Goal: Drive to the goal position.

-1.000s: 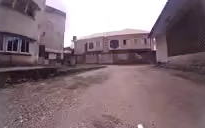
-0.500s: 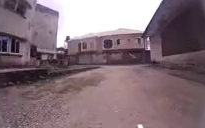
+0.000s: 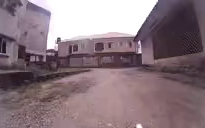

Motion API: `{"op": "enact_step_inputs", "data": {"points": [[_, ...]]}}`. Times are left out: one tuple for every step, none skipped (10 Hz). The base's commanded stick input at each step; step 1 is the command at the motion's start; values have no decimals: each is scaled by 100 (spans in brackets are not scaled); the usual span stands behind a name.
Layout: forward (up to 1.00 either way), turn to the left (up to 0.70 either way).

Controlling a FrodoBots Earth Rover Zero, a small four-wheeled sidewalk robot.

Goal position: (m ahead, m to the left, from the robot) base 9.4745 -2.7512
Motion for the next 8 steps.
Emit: {"op": "enact_step_inputs", "data": {"points": [[50,7],[50,7],[50,7],[50,7],[50,-13],[50,-42],[50,-43],[50,-43]]}}
